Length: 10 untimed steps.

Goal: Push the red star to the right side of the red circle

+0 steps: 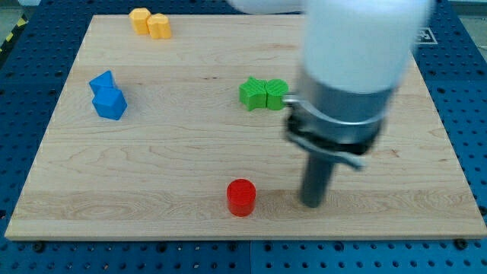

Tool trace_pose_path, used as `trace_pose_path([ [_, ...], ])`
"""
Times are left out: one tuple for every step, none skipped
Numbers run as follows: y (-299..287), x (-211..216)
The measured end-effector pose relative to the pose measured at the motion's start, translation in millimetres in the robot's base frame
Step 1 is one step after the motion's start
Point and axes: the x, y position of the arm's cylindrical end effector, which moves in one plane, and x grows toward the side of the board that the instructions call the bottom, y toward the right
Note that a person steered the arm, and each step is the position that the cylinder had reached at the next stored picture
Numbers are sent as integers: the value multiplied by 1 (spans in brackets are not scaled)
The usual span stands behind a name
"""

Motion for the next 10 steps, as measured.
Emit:
trace_pose_path([
  [97, -3],
  [170, -49],
  [198, -125],
  [176, -198],
  [116, -251],
  [62, -299],
  [51, -367],
  [71, -388],
  [107, -386],
  [130, -373],
])
